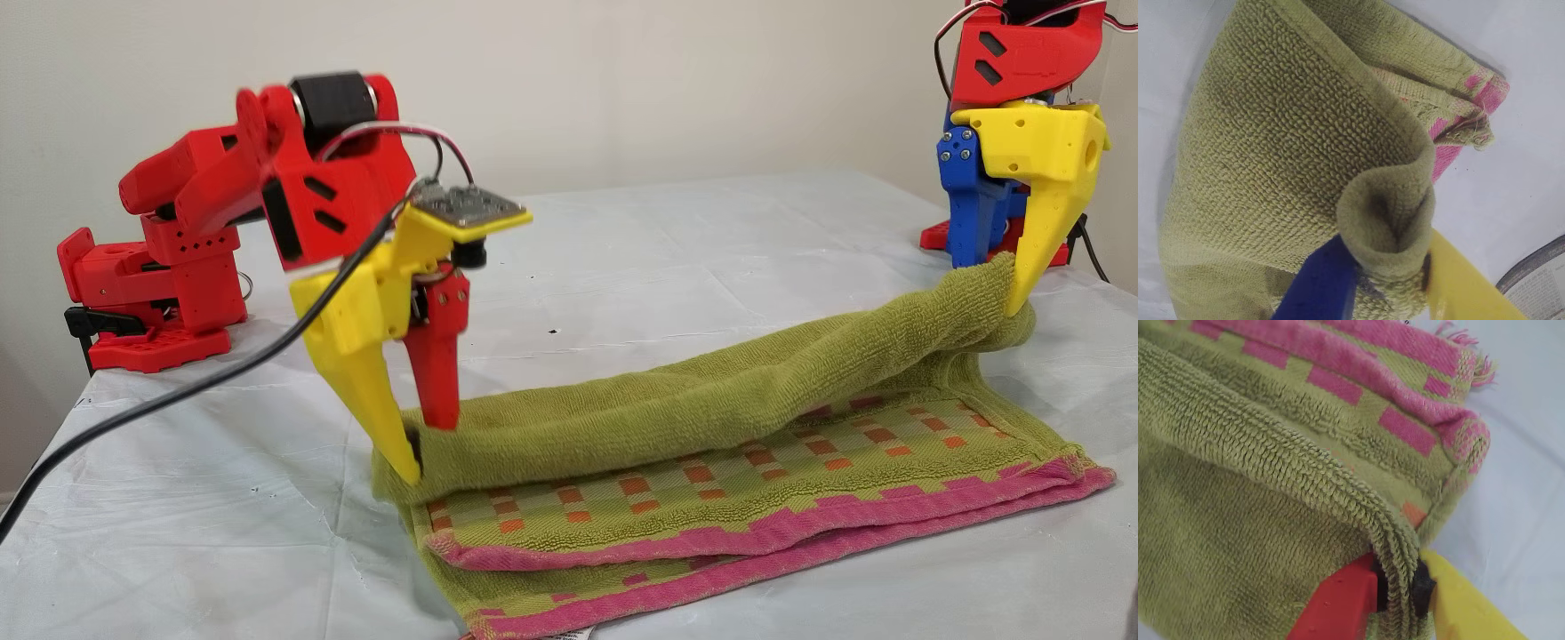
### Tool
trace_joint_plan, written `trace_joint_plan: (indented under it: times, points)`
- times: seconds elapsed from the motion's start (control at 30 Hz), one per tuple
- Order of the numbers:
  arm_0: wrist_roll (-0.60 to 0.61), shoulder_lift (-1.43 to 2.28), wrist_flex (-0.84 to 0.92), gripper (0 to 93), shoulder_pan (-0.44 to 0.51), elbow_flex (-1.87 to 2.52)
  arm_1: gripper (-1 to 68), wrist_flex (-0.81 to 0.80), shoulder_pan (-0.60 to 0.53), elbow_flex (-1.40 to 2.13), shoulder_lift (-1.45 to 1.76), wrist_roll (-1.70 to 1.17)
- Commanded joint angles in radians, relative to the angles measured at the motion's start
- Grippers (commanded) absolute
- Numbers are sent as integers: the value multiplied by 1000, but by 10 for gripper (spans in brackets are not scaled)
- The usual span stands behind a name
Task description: Fold the towel.
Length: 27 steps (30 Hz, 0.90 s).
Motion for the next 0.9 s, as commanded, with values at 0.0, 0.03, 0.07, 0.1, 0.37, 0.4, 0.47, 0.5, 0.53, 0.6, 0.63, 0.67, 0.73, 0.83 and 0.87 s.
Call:
trace_joint_plan:
  times: [0.0,0.03,0.07,0.1,0.37,0.4,0.47,0.5,0.53,0.6,0.63,0.67,0.73,0.83,0.87]
  points:
    - [69,20,-144,-1,-8,-72,2,-17,-31,-100,54,38]
    - [101,20,-173,-1,-2,-72,2,-18,-34,-100,49,41]
    - [127,21,-193,-1,2,-72,2,-21,-34,-100,49,41]
    - [152,28,-206,-1,6,-72,2,-29,-35,-100,49,35]
    - [267,21,-290,-1,38,-72,2,-89,-34,-100,37,11]
    - [270,17,-298,-1,43,-72,2,-100,-34,-100,32,11]
    - [270,5,-313,-1,48,-72,2,-112,-37,-100,23,15]
    - [270,-2,-316,0,49,-72,2,-117,-37,-100,18,17]
    - [262,-8,-318,6,49,-72,2,-117,-38,-100,15,26]
    - [255,-21,-330,32,52,-72,2,-112,-40,-100,11,32]
    - [253,-28,-342,74,52,-72,2,-109,-41,-100,11,37]
    - [256,-32,-345,116,57,-72,2,-107,-43,-100,11,41]
    - [258,-35,-324,163,58,-72,110,-101,-48,-101,5,54]
    - [275,-32,-319,329,58,-72,427,-107,-51,-101,-2,46]
    - [278,-34,-319,372,57,-72,436,-107,-51,-101,-2,40]
